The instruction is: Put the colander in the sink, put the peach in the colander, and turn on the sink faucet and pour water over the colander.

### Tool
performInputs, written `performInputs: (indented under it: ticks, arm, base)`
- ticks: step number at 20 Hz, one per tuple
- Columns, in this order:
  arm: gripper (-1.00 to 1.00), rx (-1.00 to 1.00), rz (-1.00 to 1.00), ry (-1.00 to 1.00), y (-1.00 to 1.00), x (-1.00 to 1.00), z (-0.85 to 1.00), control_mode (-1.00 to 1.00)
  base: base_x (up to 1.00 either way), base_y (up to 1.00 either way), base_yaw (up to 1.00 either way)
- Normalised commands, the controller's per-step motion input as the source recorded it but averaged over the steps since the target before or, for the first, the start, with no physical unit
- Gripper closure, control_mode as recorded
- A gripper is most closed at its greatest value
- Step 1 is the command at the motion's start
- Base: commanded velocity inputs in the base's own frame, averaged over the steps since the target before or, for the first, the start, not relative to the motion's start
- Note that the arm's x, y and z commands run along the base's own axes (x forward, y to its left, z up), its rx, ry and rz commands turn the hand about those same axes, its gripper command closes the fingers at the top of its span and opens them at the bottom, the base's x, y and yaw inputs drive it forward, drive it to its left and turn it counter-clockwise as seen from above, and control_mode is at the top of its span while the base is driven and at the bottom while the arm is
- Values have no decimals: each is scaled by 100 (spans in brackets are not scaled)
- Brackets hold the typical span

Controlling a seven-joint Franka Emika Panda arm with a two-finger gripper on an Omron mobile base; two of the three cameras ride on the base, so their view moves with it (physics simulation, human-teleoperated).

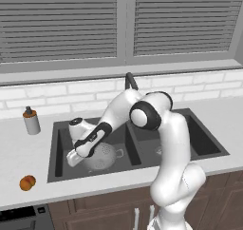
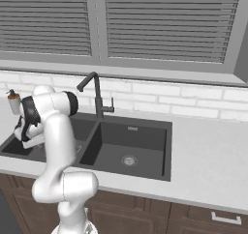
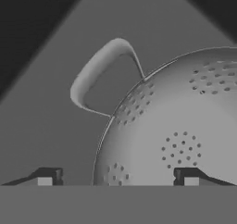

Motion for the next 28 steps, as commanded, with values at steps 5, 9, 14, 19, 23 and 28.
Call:
performInputs:
  ticks: [5,9,14,19,23,28]
  arm:
    - [-100,0,0,-12,7,-51,70,-100]
    - [-100,8,0,-8,7,-61,81,-100]
    - [-100,26,-3,-2,7,-78,62,-100]
    - [-100,43,-12,-1,14,-65,63,-100]
    - [-100,42,-16,9,24,-39,66,-100]
    - [-100,27,-18,9,49,-46,26,-100]
  base:
    - [0,0,0]
    - [0,0,0]
    - [0,0,0]
    - [0,0,0]
    - [0,0,0]
    - [0,0,0]
